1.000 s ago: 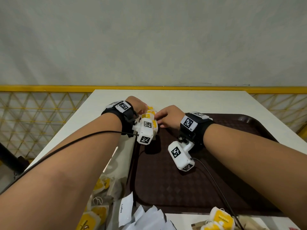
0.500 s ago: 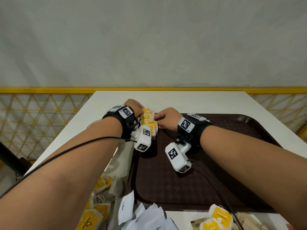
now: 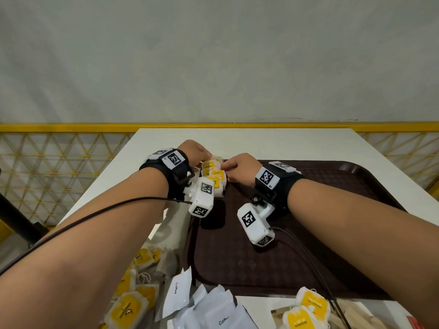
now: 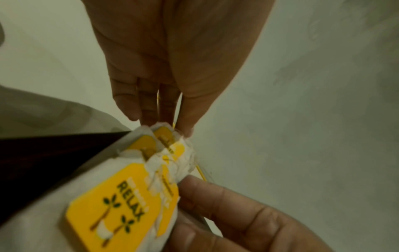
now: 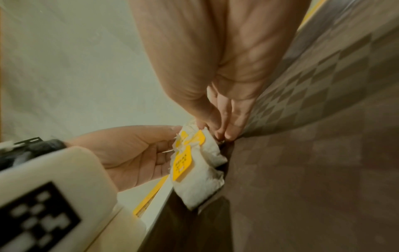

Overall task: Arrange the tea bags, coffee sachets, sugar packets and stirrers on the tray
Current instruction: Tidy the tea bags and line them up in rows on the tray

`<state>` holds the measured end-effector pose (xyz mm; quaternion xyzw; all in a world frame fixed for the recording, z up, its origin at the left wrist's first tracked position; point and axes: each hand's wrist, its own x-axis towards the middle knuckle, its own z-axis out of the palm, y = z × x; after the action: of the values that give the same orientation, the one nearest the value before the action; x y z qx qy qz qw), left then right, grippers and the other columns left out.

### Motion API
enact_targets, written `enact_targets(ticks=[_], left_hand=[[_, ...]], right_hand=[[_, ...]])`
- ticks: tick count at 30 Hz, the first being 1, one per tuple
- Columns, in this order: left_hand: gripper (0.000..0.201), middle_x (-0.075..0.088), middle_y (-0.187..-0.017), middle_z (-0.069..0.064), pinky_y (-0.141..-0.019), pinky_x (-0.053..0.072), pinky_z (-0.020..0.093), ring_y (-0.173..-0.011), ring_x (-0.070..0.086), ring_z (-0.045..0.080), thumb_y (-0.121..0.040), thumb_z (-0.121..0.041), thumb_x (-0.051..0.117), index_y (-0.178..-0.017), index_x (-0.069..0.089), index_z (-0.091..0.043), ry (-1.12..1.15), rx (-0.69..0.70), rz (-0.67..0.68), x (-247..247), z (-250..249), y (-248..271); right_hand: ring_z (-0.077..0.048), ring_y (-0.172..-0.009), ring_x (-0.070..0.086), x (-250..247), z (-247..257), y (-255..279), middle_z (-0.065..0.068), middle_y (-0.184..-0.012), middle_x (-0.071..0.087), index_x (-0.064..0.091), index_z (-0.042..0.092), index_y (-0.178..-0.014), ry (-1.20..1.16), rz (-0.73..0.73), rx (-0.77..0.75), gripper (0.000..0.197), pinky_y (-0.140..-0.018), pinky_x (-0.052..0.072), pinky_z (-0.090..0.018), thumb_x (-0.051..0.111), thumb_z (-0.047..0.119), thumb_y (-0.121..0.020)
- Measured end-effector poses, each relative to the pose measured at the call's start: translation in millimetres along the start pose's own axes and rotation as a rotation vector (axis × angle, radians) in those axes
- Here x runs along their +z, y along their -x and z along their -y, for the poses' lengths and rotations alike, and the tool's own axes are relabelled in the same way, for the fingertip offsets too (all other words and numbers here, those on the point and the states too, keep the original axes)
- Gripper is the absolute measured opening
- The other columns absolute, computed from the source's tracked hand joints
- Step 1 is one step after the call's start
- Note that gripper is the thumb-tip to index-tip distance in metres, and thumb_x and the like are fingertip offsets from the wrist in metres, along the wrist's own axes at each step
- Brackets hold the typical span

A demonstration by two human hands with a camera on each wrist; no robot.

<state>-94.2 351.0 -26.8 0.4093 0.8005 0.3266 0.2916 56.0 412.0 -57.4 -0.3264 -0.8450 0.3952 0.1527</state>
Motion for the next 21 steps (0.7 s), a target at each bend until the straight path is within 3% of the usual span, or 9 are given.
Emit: enact_targets(ticks=[4, 7, 9, 12, 14, 17, 20, 21], left_hand=[[0.011, 0.062, -0.078, 0.002, -0.056, 0.046, 0.02, -0.068, 0.056, 0.012, -0.09, -0.006, 0.058, -0.083, 0.067, -0.01, -0.059, 0.008, -0.026, -0.7, 2.9, -1.8], [0.011, 0.069, -0.097, 0.013, -0.056, 0.045, 0.02, -0.066, 0.056, 0.013, -0.089, -0.007, 0.06, -0.094, 0.07, -0.004, -0.099, -0.01, -0.042, -0.7, -0.1, -6.2], [0.02, 0.068, -0.111, 0.014, -0.067, 0.05, 0.025, -0.081, 0.062, 0.02, -0.089, -0.01, 0.062, -0.105, 0.07, -0.001, -0.149, -0.012, -0.062, -1.9, -4.8, -8.8], [0.027, 0.064, -0.12, 0.016, -0.081, 0.051, 0.032, -0.107, 0.061, 0.028, -0.09, -0.013, 0.061, -0.114, 0.067, -0.001, -0.229, -0.018, -0.074, -2.9, -8.5, -10.2], [0.029, 0.064, -0.12, 0.017, -0.076, 0.049, 0.032, -0.111, 0.061, 0.032, -0.09, -0.012, 0.06, -0.116, 0.064, -0.001, -0.254, -0.019, -0.072, -2.0, -8.3, -11.2], [0.028, 0.064, -0.119, 0.017, -0.076, 0.047, 0.031, -0.099, 0.062, 0.028, -0.09, -0.01, 0.059, -0.116, 0.064, -0.001, -0.3, -0.021, -0.052, -0.3, -7.7, -12.8], [0.025, 0.066, -0.116, 0.016, -0.062, 0.046, 0.023, -0.087, 0.058, 0.022, -0.091, -0.007, 0.057, -0.113, 0.066, -0.001, -0.329, 0.0, -0.038, 0.0, -10.8, -15.6], [0.025, 0.066, -0.116, 0.016, -0.063, 0.047, 0.024, -0.088, 0.058, 0.021, -0.091, -0.007, 0.056, -0.112, 0.067, -0.001, -0.343, 0.008, -0.035, 0.0, -12.5, -16.0]], right_hand=[[-0.021, -0.104, 0.063, 2.0, -0.4, -3.7, -0.009, -0.114, 0.069, 0.071, 0.008, -0.113, 0.038, -0.02, -0.017, 0.03, -0.092, 0.046, -0.023, 0.06, 0.001, -0.086], [-0.022, -0.113, 0.058, 1.2, 1.6, -6.4, -0.009, -0.122, 0.064, 0.07, 0.005, -0.113, 0.089, -0.049, -0.064, 0.031, -0.084, 0.038, -0.013, 0.058, -0.003, -0.085], [-0.021, -0.117, 0.055, 0.6, 1.4, -8.5, -0.009, -0.127, 0.061, 0.068, 0.005, -0.116, 0.096, -0.049, -0.081, 0.034, -0.088, 0.035, -0.012, 0.056, -0.004, -0.086], [-0.021, -0.115, 0.058, 0.0, -2.2, -10.6, -0.007, -0.124, 0.065, 0.068, 0.011, -0.118, 0.096, -0.025, -0.047, 0.036, -0.094, 0.041, -0.019, 0.053, -0.002, -0.087], [-0.02, -0.112, 0.06, -0.9, -4.2, -10.6, -0.006, -0.121, 0.066, 0.067, 0.012, -0.12, 0.123, 0.003, -0.034, 0.035, -0.09, 0.042, -0.019, 0.054, 0.002, -0.089], [-0.02, -0.108, 0.061, -2.7, -4.5, -10.8, -0.005, -0.119, 0.068, 0.067, 0.013, -0.121, 0.16, 0.049, -0.046, 0.033, -0.082, 0.042, -0.018, 0.057, 0.006, -0.09], [-0.018, -0.1, 0.063, -3.5, -3.4, -10.3, -0.006, -0.113, 0.07, 0.069, 0.014, -0.117, 0.13, 0.089, -0.054, 0.03, -0.077, 0.045, -0.019, 0.065, 0.016, -0.088], [-0.015, -0.097, 0.062, -3.8, -2.8, -9.6, -0.004, -0.113, 0.07, 0.069, 0.015, -0.117, 0.117, 0.1, -0.055, 0.03, -0.073, 0.045, -0.015, 0.066, 0.019, -0.088]])
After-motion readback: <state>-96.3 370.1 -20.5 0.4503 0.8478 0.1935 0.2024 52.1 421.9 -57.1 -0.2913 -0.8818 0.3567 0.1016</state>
